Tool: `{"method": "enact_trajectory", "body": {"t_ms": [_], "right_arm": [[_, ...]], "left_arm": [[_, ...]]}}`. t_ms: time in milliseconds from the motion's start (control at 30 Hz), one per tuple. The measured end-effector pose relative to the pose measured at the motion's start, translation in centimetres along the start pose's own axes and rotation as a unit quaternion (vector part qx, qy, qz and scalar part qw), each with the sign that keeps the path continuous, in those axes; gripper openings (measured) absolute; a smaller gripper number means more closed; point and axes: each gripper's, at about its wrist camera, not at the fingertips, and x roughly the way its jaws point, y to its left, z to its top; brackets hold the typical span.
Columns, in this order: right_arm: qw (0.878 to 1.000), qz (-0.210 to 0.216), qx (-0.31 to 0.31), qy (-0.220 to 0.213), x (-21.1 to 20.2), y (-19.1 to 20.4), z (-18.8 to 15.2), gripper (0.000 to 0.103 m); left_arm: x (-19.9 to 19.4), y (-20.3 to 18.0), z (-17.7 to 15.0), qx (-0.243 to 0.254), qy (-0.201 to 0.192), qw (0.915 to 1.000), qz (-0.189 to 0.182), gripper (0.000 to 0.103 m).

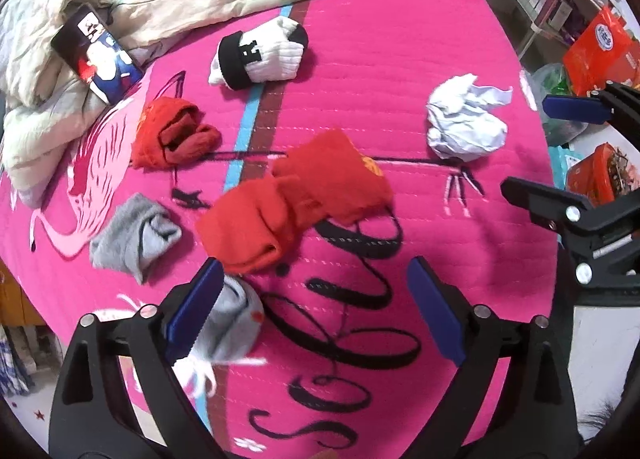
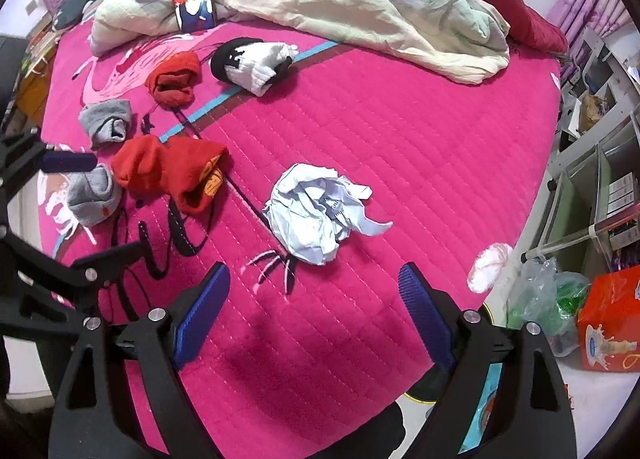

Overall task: Collect trash
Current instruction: 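Grasp the red sock with the left tool while the right tool grasps crumpled paper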

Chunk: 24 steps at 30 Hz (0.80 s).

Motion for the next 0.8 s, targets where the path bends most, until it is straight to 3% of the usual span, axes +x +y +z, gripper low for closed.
{"method": "enact_trajectory", "body": {"t_ms": [200,400,467,533,633,800], "right_arm": [[1.000,-0.006,-0.005,0.014,1.4,0.0,0.7,0.085],[1.000,-0.003,-0.006,0.028,3.1,-0.1,1.4,0.086],[0.999,-0.002,-0.008,0.033,3.7,-0.1,1.7,0.086],[0.999,0.000,-0.011,0.035,4.2,-0.1,2.1,0.086],[0.999,0.001,-0.014,0.038,5.2,-0.3,2.9,0.086],[0.999,0.007,-0.019,0.047,6.9,-0.4,4.0,0.086]], "left_arm": [[2.7,0.4,1.2,0.021,0.022,0.9995,-0.012,0.096],[5.8,-0.2,2.7,0.042,0.033,0.9985,0.015,0.097],[5.9,0.1,3.1,0.031,0.019,0.9993,0.013,0.079],[5.2,0.5,3.3,0.023,0.001,0.9997,0.011,0.049],[5.2,1.7,3.7,-0.002,0.005,0.9999,-0.010,0.046],[5.3,2.0,3.9,0.003,0.005,1.0000,-0.007,0.046]]}}
